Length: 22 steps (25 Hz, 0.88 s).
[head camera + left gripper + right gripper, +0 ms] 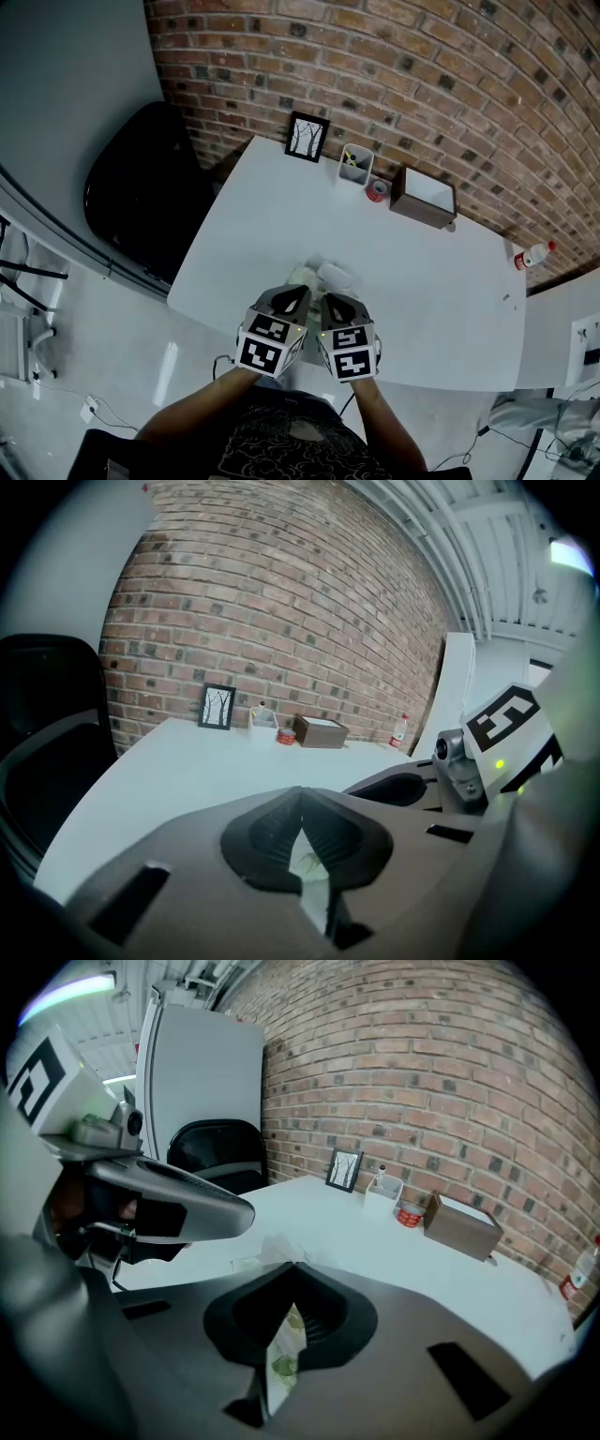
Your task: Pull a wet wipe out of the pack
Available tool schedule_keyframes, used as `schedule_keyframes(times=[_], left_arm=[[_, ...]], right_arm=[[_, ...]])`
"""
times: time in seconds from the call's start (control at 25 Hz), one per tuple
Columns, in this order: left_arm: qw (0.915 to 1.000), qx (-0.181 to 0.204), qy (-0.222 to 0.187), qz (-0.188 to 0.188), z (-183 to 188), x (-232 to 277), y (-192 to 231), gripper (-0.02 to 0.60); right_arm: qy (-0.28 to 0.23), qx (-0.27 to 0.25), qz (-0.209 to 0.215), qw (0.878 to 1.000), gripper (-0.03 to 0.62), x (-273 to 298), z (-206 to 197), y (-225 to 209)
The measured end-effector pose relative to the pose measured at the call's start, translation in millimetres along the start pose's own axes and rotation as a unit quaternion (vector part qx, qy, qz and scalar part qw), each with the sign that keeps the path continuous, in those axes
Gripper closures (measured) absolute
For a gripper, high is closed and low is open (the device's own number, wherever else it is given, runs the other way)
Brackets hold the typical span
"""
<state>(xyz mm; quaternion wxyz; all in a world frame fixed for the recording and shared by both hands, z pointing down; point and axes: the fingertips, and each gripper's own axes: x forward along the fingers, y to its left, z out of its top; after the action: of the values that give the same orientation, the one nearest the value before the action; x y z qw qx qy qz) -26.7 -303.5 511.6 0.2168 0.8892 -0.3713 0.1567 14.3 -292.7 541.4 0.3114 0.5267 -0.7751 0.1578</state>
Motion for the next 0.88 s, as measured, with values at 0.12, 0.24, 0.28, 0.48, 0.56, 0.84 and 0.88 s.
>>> schedule_keyframes(times=[0.12, 0.24, 0.28, 0.48, 0.56, 0.84, 0.88], left_arm=[[1.0, 0.002, 0.0, -0.001, 0.3, -0.7, -2.9, 0.569], [1.0, 0.004, -0.002, -0.002, 2.2, -1.3, -5.0, 0.569], [1.0, 0.005, -0.002, -0.003, 2.9, -1.5, -5.9, 0.569], [1.0, 0.005, -0.003, -0.002, 4.0, -3.0, -9.2, 0.569], [1.0, 0.005, -0.005, -0.001, 4.9, -3.8, -8.8, 0.569], [0.9999, 0.007, -0.01, 0.002, 9.9, -5.8, -11.3, 0.569], [0.9999, 0.007, -0.01, 0.002, 10.6, -5.7, -12.4, 0.569]], right_arm=[[-0.004, 0.004, 0.0, 1.0, 0.577, -2.8, 1.1, 0.1], [-0.006, 0.004, 0.0, 1.0, 0.577, -4.8, 2.7, 0.3], [-0.007, 0.003, 0.0, 1.0, 0.577, -5.4, 3.4, -0.2], [-0.015, 0.008, 0.002, 1.0, 0.577, -9.7, 11.3, 0.3], [-0.019, 0.008, 0.0, 1.0, 0.577, -10.3, 13.5, -0.8], [-0.028, 0.008, 0.001, 1.0, 0.577, -15.9, 19.9, -1.6], [-0.029, 0.007, 0.001, 1.0, 0.577, -16.8, 21.0, -2.5]])
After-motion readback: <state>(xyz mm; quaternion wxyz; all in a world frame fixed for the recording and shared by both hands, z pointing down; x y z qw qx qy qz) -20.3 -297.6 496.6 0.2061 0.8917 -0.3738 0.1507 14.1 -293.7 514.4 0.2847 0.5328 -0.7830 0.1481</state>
